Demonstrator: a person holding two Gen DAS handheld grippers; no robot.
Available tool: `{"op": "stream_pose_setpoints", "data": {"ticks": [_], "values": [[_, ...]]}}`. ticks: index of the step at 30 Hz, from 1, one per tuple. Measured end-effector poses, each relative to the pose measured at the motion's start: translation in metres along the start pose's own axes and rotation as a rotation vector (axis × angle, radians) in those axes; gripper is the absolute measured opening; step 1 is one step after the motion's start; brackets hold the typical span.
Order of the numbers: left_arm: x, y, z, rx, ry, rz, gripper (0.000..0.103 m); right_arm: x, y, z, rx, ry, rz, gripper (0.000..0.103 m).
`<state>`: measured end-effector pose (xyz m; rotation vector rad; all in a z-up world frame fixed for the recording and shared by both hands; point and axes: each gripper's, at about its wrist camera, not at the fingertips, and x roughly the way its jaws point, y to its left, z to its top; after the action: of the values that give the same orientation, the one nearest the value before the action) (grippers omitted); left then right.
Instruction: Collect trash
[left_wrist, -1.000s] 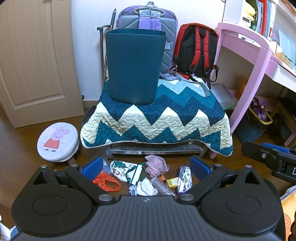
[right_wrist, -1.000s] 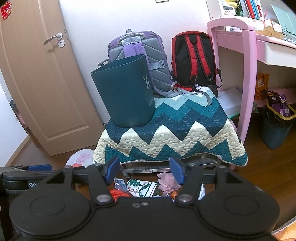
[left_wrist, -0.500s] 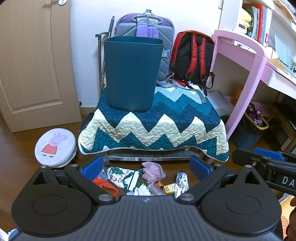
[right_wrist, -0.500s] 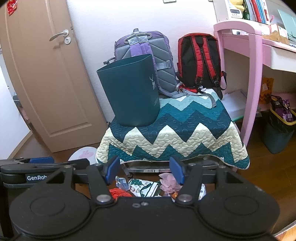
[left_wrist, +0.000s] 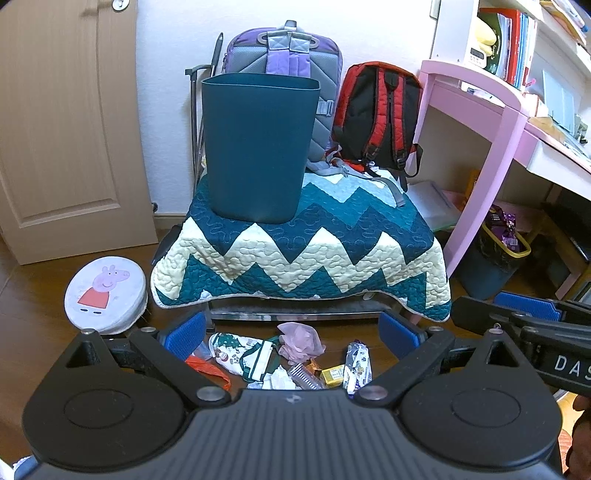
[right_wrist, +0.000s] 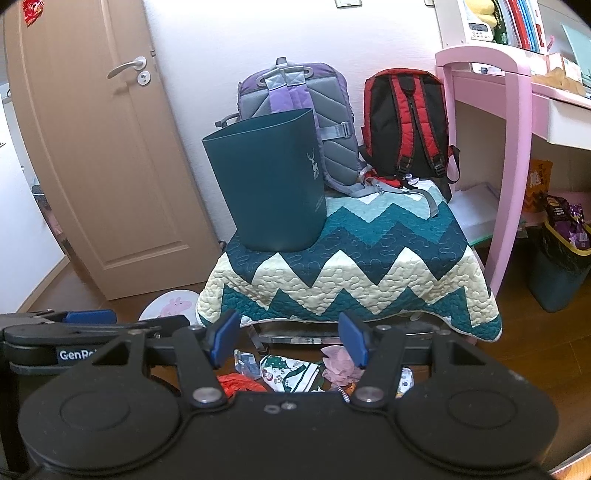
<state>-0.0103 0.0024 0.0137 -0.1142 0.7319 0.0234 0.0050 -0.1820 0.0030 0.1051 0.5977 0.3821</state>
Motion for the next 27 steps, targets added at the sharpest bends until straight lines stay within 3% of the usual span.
{"op": "stream_pose_setpoints", "data": {"ticks": [27], "values": [[-0.0081,-0.0004,0.0004,0.0,-0.044,-0.011,0.101,-0.0055,0.0078,-0.0002,-0.028,-0.032,0.003,0.06]]}}
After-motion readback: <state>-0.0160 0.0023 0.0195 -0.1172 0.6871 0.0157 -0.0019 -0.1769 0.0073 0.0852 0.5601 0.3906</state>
